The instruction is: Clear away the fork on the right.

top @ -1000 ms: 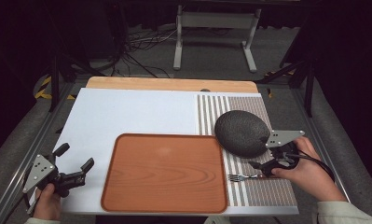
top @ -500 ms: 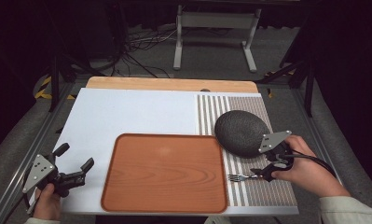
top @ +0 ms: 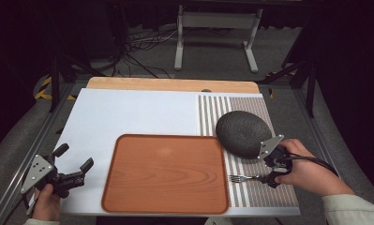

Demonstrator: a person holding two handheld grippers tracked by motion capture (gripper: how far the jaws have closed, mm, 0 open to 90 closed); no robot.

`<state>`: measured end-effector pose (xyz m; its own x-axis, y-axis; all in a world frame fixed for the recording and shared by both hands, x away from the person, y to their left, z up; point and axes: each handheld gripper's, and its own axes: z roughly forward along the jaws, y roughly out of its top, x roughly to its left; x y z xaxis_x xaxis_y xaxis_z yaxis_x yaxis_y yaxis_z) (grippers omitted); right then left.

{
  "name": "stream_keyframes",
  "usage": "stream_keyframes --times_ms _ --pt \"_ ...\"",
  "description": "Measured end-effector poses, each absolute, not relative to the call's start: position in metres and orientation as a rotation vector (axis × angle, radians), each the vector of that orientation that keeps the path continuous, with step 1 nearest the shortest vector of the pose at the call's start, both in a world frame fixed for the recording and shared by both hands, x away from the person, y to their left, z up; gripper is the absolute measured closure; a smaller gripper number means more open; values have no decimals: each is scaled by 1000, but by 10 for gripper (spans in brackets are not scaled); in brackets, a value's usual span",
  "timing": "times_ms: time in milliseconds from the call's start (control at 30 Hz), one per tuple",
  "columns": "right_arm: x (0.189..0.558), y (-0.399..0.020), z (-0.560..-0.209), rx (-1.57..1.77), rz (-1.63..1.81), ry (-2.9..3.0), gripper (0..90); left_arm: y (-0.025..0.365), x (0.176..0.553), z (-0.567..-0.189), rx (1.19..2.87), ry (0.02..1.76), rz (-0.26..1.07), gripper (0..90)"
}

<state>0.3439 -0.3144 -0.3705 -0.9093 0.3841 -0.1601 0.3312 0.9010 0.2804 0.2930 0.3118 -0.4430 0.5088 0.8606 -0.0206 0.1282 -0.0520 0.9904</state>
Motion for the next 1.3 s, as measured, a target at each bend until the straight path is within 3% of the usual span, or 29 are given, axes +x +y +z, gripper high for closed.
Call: stream_keyframes --times_ms 467,567,733,1300 --pt "347 -311 -380 516 277 2898 111 311 293 -443 1525 889 743 2" --pt "346 -311 -382 529 270 2921 171 311 293 -443 1525 893 743 2" --pt "349 -310 -387 435 267 2945 192 311 294 -443 1526 893 744 2" --pt "358 -301 -406 202 10 3065 538 311 294 -443 1528 891 741 2"
